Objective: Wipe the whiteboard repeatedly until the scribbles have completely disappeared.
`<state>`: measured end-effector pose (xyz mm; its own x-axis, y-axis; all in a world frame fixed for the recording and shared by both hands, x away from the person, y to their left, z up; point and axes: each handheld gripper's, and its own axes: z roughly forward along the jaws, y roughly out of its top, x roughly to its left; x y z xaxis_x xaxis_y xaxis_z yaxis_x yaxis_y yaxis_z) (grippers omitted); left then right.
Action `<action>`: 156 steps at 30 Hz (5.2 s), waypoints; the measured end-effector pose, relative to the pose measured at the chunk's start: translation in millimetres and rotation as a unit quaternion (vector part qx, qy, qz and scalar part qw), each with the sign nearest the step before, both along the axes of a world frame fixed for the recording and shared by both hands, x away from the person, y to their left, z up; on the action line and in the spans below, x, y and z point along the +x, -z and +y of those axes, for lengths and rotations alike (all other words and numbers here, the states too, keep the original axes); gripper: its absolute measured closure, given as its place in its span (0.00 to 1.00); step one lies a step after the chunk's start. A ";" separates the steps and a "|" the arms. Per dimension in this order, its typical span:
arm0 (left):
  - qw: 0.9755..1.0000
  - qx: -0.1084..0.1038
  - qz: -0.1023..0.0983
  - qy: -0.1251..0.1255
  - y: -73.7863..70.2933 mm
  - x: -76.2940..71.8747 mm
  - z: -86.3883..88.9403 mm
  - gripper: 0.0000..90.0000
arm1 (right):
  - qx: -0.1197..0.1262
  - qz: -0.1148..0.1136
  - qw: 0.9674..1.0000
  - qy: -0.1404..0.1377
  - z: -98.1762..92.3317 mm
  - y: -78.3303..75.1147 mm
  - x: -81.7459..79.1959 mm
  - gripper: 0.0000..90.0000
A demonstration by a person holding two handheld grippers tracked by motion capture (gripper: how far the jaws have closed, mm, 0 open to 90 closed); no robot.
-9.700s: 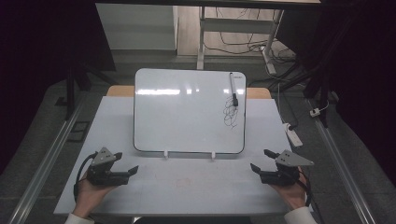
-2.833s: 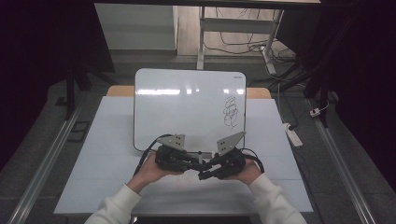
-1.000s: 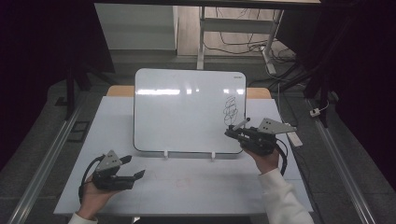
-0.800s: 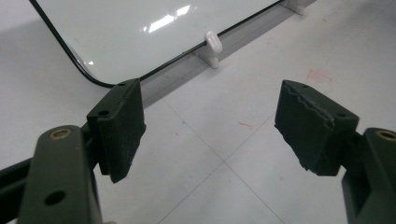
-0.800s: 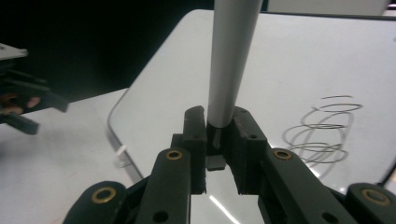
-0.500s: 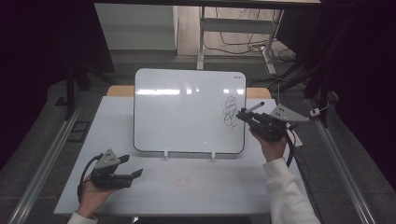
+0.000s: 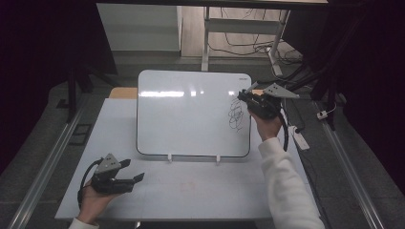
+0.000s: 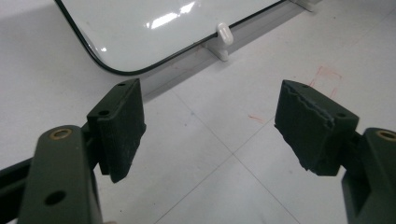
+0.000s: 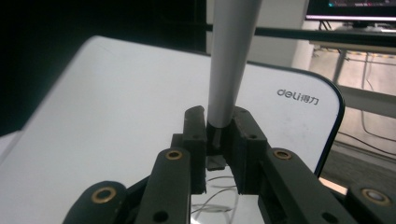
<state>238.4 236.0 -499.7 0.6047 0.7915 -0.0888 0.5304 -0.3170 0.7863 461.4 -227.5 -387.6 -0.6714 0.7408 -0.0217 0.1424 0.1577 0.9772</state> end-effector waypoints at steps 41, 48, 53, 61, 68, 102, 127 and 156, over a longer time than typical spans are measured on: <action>1.000 -0.009 0.010 -0.007 4.6 3.7 3.8 0.28 | -0.005 -0.008 1.000 -0.004 8.8 33.7 3.4 0.86; 1.000 -0.011 0.010 -0.008 4.6 4.7 3.1 0.28 | -0.037 -0.002 0.999 -0.030 14.6 38.1 -3.3 0.86; 1.000 -0.010 0.008 -0.007 3.9 3.6 2.7 0.28 | 0.014 0.009 1.000 0.010 -1.2 36.6 1.3 0.86; 1.000 -0.011 0.007 -0.009 4.0 3.6 3.0 0.28 | 0.009 0.007 1.000 0.012 -3.9 35.5 0.7 0.86; 1.000 -0.012 0.007 -0.011 4.6 4.5 4.0 0.28 | -0.029 0.000 1.000 -0.002 2.5 34.8 -3.3 0.86; 1.000 -0.014 0.010 -0.014 5.8 7.2 4.0 0.29 | -0.047 -0.001 0.998 -0.033 22.1 41.7 -8.2 0.86; 1.000 -0.018 0.004 -0.015 3.6 5.6 5.4 0.29 | -0.001 -0.002 1.000 0.011 -4.4 38.9 -3.7 0.86; 1.000 -0.017 0.008 -0.014 5.9 7.4 5.8 0.29 | -0.073 -0.005 0.996 -0.054 25.2 53.4 -22.2 0.86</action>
<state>245.8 241.7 -505.7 0.5811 0.8041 -0.1255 0.5513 -0.2755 0.7875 439.2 -202.2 -441.1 -0.7459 0.6531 -0.1306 0.1077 0.3118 0.9440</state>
